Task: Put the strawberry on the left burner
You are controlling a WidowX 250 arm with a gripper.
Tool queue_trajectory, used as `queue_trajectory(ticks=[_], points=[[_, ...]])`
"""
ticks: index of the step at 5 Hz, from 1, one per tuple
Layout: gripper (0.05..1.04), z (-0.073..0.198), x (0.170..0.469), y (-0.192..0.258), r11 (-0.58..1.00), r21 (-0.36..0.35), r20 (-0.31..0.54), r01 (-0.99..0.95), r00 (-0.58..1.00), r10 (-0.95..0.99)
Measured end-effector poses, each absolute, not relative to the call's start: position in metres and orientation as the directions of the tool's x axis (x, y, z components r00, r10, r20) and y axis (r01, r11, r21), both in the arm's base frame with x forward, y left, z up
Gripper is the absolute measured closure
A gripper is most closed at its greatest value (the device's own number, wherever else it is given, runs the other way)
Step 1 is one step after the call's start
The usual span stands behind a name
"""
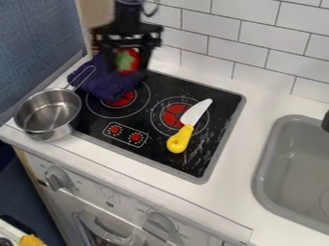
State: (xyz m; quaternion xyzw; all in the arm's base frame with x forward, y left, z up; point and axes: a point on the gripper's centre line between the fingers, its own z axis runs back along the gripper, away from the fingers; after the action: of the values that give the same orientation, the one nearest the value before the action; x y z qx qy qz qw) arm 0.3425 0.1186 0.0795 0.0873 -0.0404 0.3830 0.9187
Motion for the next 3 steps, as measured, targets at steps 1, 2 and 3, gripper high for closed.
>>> queue_trajectory(ticks=[1,2,3], points=[[0.285,0.086,0.356,0.136,0.824,0.228,0.195,-0.518,0.854,0.483],[0.285,0.084,0.366,0.146,0.883,0.206,0.237,-0.421,0.897,0.373],[0.284,0.065,0.371,0.158,0.9,0.189,0.207,-0.393,0.912,0.355]])
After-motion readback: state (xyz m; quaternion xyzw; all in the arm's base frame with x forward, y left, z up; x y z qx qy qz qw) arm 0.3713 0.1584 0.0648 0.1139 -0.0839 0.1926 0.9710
